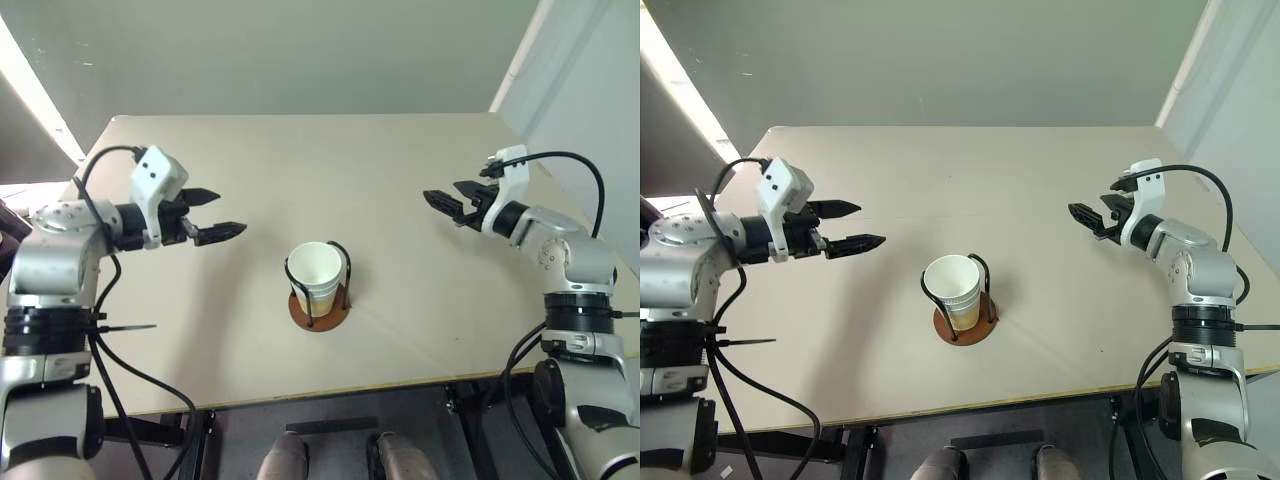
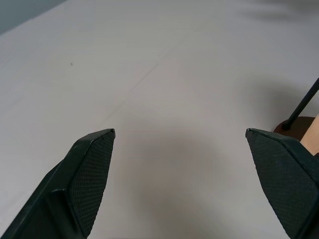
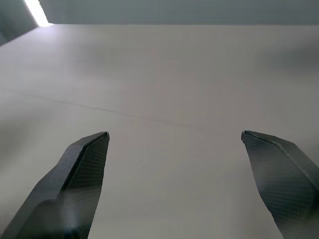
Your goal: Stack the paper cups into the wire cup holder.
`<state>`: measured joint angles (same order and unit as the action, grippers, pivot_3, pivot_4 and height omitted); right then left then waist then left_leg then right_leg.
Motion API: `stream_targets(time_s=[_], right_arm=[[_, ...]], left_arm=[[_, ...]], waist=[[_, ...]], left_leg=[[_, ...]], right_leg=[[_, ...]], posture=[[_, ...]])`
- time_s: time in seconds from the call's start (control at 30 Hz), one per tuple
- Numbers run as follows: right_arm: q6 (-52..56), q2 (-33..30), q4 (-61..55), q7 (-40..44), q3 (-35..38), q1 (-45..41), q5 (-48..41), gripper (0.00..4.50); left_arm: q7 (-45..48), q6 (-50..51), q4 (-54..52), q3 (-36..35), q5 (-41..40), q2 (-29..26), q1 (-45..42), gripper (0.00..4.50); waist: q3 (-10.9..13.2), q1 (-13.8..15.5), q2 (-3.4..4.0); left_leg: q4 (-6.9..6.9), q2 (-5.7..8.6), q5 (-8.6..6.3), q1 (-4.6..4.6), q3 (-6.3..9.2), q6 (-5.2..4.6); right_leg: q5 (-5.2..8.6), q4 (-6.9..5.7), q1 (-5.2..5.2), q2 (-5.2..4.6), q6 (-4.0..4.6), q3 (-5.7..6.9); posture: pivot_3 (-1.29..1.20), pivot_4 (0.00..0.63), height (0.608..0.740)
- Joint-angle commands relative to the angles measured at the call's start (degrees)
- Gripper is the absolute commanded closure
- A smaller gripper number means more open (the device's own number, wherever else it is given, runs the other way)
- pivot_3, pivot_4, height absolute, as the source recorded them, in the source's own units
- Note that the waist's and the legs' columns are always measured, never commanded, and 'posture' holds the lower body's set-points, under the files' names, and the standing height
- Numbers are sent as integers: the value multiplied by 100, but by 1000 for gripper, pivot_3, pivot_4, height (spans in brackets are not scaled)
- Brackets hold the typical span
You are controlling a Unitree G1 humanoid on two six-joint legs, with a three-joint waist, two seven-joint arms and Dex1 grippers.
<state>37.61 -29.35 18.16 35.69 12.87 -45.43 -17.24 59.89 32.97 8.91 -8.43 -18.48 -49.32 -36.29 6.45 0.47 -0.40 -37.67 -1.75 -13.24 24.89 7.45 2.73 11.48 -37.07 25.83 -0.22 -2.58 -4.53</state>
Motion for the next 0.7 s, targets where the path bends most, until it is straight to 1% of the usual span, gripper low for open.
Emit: stream_targets(time_s=[0.03,0.13,0.2,0.27,0.33,0.5,0.6,0.7], right_arm=[[-377,-152,-65,-172,208,61,4,98],[-683,-89,-33,-296,269,232,-20,98],[-699,-67,-50,-369,296,307,-67,98],[-806,-142,-13,-305,165,366,16,98],[-975,-200,85,-306,75,399,139,98],[-1134,-220,466,-499,148,279,207,98],[-1102,-207,649,-625,164,150,183,98],[-1048,-183,736,-731,197,56,118,98]], left_arm=[[-500,-87,-253,-396,-92,138,153,0],[-1028,-36,-316,-619,-150,431,325,0],[-1151,-5,-508,-677,-213,526,496,0],[-1284,-17,-564,-717,-235,571,556,0],[-1459,-30,-491,-779,-259,595,520,0],[-1903,-193,-206,-894,-216,657,427,0],[-2172,-224,-159,-799,-135,718,197,0],[-2248,-193,-233,-755,-148,753,156,0]], waist=[[0,-1,0],[0,2,0],[0,2,0],[0,3,0],[0,6,0],[0,9,0],[0,27,0],[0,31,0]], left_leg=[[0,0,0,-1,0,0],[3,0,1,-22,0,-3],[3,0,0,-35,-2,-5],[2,1,-1,-38,-5,-5],[4,0,-1,-40,-5,-5],[13,1,-1,-55,-5,-6],[18,0,-1,-59,-6,-6],[22,1,-1,-60,-7,-6]], right_leg=[[-2,0,-1,0,0,0],[-4,0,-21,1,2,0],[-5,1,-34,0,3,-1],[-6,1,-37,0,3,-3],[-10,0,-38,1,5,-3],[-16,0,-47,1,10,-3],[-19,0,-51,0,12,-3],[-25,2,-51,0,15,-3]], posture=[[0,150,740],[0,150,740],[0,150,740],[0,150,740],[0,150,740],[0,150,740],[0,150,740],[0,150,740]])
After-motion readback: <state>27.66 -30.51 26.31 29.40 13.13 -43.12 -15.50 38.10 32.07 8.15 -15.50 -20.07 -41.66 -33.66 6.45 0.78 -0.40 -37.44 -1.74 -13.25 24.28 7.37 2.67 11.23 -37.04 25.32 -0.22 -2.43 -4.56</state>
